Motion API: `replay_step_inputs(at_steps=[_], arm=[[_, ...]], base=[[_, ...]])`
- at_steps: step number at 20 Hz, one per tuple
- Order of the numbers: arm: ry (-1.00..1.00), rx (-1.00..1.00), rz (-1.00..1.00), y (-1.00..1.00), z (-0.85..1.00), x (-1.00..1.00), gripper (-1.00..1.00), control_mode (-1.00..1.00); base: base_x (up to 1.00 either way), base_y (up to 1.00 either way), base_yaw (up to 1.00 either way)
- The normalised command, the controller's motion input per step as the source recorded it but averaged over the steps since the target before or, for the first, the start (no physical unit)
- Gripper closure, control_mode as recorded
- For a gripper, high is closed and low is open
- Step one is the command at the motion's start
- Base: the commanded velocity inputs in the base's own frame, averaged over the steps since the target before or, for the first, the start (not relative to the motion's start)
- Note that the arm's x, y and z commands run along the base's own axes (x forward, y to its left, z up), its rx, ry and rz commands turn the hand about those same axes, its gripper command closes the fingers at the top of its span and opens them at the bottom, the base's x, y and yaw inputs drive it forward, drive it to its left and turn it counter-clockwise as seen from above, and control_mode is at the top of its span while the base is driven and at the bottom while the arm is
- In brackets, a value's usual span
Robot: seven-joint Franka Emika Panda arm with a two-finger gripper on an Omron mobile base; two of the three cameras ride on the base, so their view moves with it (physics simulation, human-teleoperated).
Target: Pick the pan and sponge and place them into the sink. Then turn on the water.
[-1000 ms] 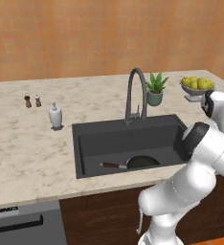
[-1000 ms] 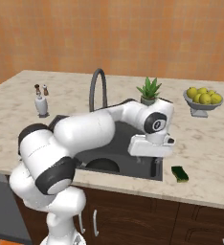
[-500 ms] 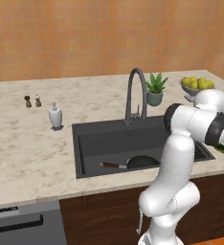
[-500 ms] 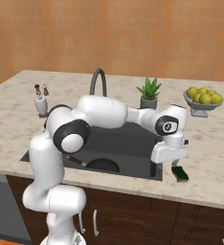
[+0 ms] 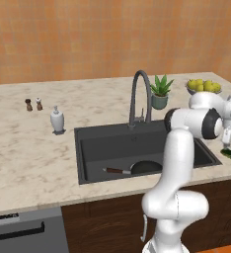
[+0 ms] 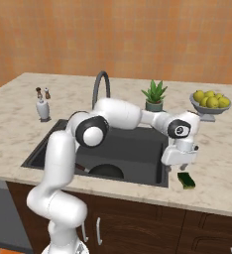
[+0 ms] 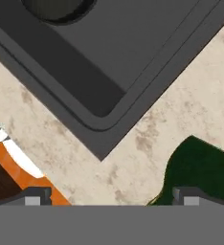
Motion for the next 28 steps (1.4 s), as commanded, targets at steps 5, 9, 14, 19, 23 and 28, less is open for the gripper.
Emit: replay_step_inputs(at_steps=[5, 9, 14, 19, 23, 28], arm=[[-0.02, -0.13, -0.21, -0.08, -0.32, 0.13, -1.0, -1.0], [-0.04, -0.19, -0.08, -0.14, -0.33, 0.0, -1.0, -1.0], [-0.08, -0.15, 0.0, -0.19, -0.37, 0.0, -1.0, -1.0], [-0.05, -0.06, 0.0, -0.19, -0.31, 0.0, -1.0, -1.0], [-0.03, -0.03, 0.0, -0.06, -0.37, -0.04, -1.0, -1.0], [-0.05, 0.0, 0.0, 0.0, -0.32, -0.13, -1.0, -1.0]], base=[[0.0, 0.0, 0.0], [0.0, 0.0, 0.0], [0.0, 0.0, 0.0], [0.0, 0.0, 0.0], [0.0, 0.0, 0.0], [0.0, 0.0, 0.0]])
